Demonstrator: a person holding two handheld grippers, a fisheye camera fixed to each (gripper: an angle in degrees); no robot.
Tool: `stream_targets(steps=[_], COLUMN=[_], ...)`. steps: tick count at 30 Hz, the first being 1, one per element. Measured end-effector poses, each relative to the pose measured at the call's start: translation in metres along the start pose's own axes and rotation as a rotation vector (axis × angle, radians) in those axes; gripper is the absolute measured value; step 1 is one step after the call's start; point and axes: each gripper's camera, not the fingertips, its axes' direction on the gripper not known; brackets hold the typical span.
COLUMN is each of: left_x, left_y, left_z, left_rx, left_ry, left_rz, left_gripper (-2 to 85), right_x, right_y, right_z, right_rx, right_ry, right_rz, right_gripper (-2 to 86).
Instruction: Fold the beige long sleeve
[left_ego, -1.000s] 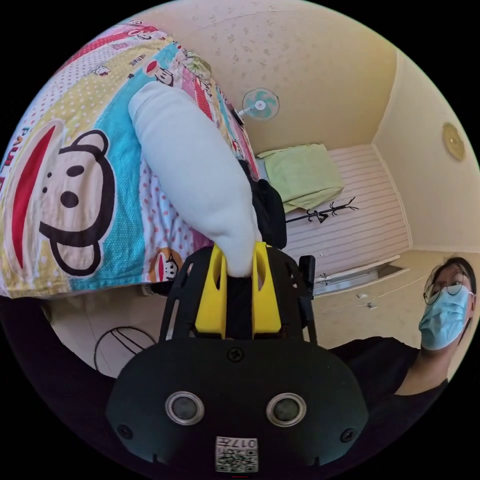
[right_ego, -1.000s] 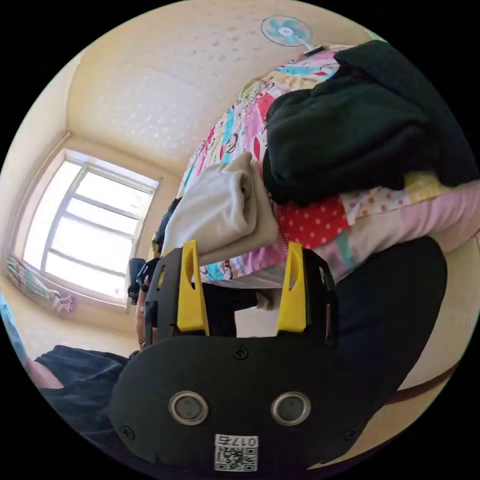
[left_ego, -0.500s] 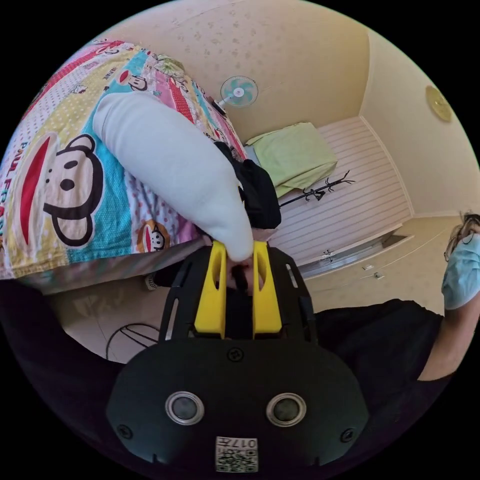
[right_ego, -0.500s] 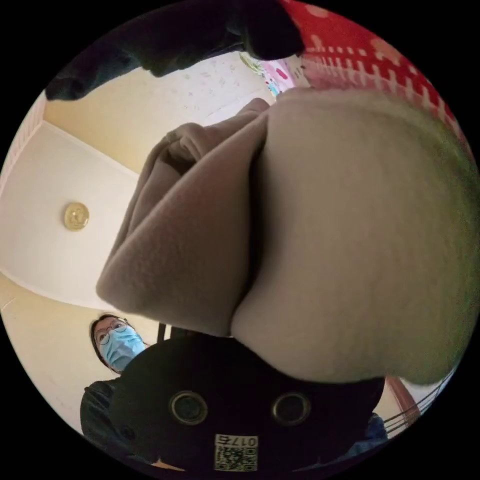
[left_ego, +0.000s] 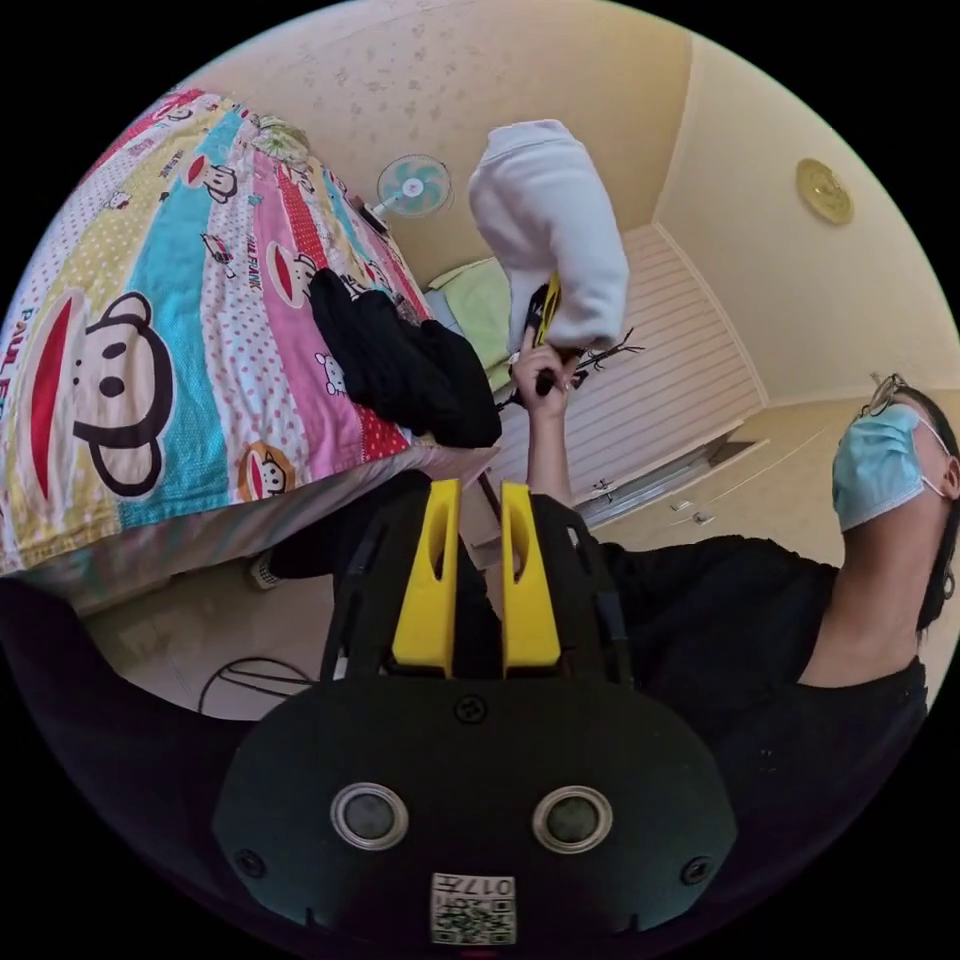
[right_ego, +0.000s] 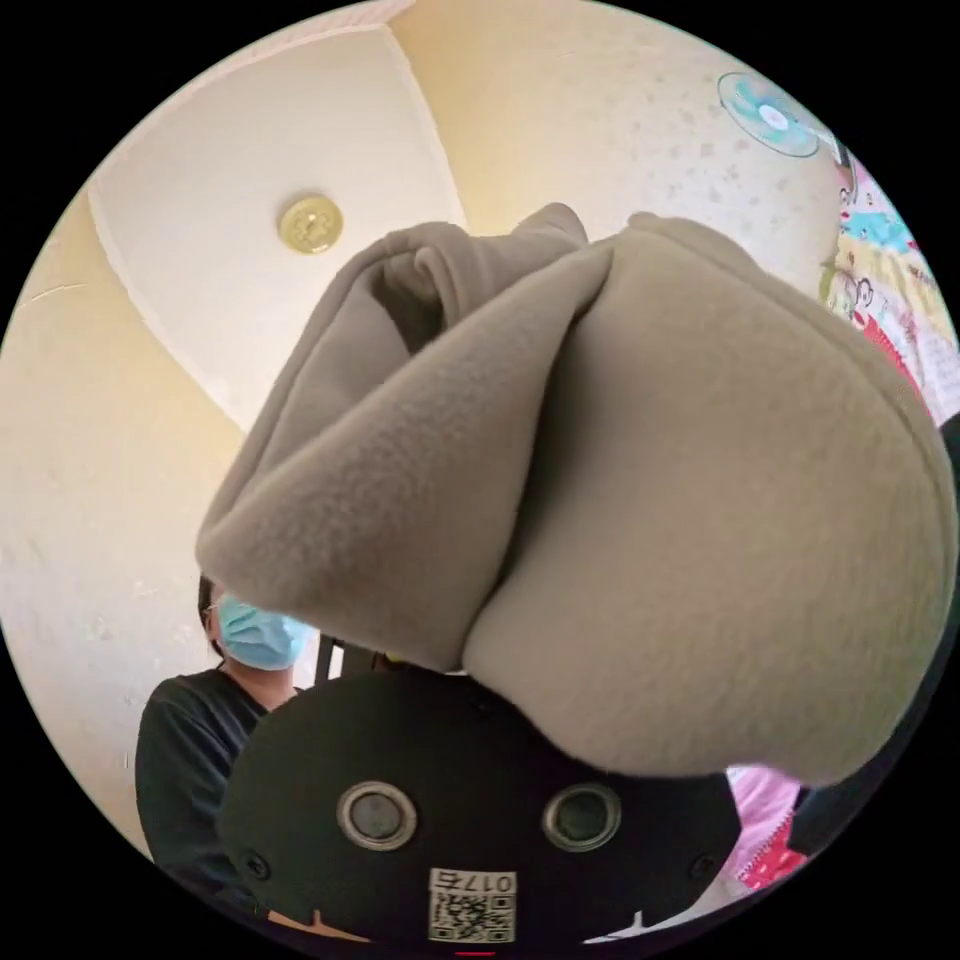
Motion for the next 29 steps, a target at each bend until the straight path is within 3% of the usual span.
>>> stream_targets(steps=[3,5,6,10,13,15,17,20,22,24,26,29], left_x=[-0.020,-0.032,-0.034,-0.052,-0.065,-0.068,-0.062,-0.056,-0.064,-0.091,-0.155,-0.167], left_y=[-0.005,-0.009,-0.010,-0.025,-0.046,-0.066,-0.100,-0.148,-0.175,-0.193,-0.206,-0.210], left_z=[0.016,0.022,0.022,0.013,-0.003,-0.013,-0.026,-0.038,-0.041,-0.039,-0.025,-0.050], left_rx=[-0.069,-0.106,-0.112,-0.148,-0.181,-0.239,-0.301,-0.374,-0.371,-0.373,-0.536,-0.464], left_ry=[-0.067,-0.091,-0.123,-0.426,-0.548,-0.648,-0.853,-1.080,-1.123,-1.108,-0.988,-0.832], left_rz=[-0.098,-0.142,-0.154,-0.217,-0.238,-0.232,-0.195,-0.145,-0.128,-0.130,-0.262,-0.349], left_gripper=[6.9,7.6,8.2,11.4,11.7,11.7,11.4,9.7,8.3,5.0,0.6,-0.4], right_x=[0.034,0.051,0.051,-0.025,-0.087,-0.107,-0.108,-0.110,-0.094,-0.051,0.029,0.155], right_y=[-0.023,-0.011,-0.006,0.019,0.013,-0.009,-0.051,-0.093,-0.106,-0.110,-0.095,-0.059], right_z=[-0.065,-0.117,-0.124,-0.125,-0.070,-0.012,0.080,0.212,0.299,0.385,0.490,0.561], right_rx=[0.051,0.050,0.026,0.062,-0.030,-0.176,-0.497,-0.824,-1.013,-1.233,-1.536,-1.857], right_ry=[0.304,0.677,0.751,0.778,1.044,1.221,1.310,1.133,1.044,1.042,1.133,1.242], right_rz=[0.184,0.404,0.445,0.326,0.227,0.139,0.011,-0.180,-0.267,-0.254,-0.274,-0.201], right_gripper=[12.1,10.8,10.4,8.1,4.6,2.8,1.5,0.8,0.6,0.5,0.4,0.4])
